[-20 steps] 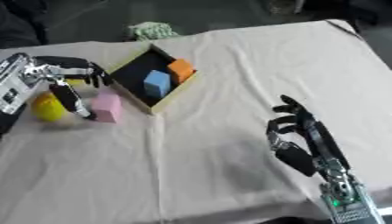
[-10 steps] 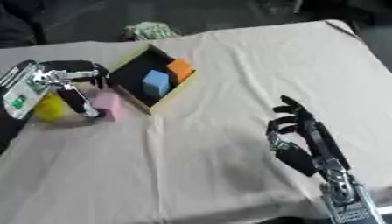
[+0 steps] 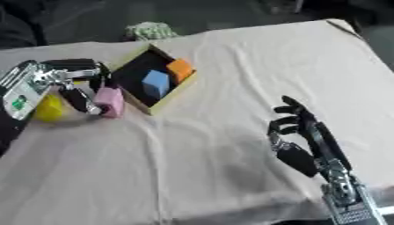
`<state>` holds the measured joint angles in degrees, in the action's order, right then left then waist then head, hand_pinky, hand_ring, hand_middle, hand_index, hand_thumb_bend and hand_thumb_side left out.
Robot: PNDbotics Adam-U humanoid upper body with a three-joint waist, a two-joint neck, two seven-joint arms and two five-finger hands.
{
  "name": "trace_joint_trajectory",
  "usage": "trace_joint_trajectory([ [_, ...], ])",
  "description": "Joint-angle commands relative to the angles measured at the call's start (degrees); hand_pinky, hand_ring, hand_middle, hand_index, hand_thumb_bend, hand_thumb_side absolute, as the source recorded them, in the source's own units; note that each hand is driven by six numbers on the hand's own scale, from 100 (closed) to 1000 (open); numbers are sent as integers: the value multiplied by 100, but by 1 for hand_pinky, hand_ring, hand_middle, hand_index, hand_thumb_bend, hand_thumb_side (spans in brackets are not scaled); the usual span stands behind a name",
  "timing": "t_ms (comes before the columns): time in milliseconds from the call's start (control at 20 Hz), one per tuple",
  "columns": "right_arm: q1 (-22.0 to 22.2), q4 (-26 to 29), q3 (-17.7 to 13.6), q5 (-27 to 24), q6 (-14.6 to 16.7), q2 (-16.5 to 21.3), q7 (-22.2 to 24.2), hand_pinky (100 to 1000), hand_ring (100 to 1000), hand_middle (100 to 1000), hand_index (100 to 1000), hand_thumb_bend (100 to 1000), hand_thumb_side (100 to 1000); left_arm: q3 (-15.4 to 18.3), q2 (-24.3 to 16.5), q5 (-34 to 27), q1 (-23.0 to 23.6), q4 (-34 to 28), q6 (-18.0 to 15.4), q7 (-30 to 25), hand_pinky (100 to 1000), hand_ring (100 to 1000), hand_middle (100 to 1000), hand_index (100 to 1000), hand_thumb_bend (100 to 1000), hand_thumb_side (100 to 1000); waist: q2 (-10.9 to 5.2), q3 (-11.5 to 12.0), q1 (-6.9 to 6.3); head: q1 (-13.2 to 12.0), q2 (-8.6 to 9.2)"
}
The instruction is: Pick up objects on the table and place them in the box.
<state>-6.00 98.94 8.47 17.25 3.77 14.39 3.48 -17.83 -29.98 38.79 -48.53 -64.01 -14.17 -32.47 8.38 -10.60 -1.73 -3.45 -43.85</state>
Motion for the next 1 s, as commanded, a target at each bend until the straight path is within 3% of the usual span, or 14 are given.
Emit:
trace_joint_trajectory([
  [50, -37, 68, -34, 4, 6, 80, -1, 655, 735, 791, 986, 100, 385, 85, -203, -38, -268, -310, 59, 178, 607, 521, 495, 663, 309, 129, -99, -9, 5, -1, -27],
  [1000, -124, 74, 33, -64, 19, 50, 59, 655, 735, 791, 986, 100, 389, -116, 450, 567, -526, 171, -232, 116, 646, 560, 531, 700, 307, 136, -7, -261, 22, -100, -27],
])
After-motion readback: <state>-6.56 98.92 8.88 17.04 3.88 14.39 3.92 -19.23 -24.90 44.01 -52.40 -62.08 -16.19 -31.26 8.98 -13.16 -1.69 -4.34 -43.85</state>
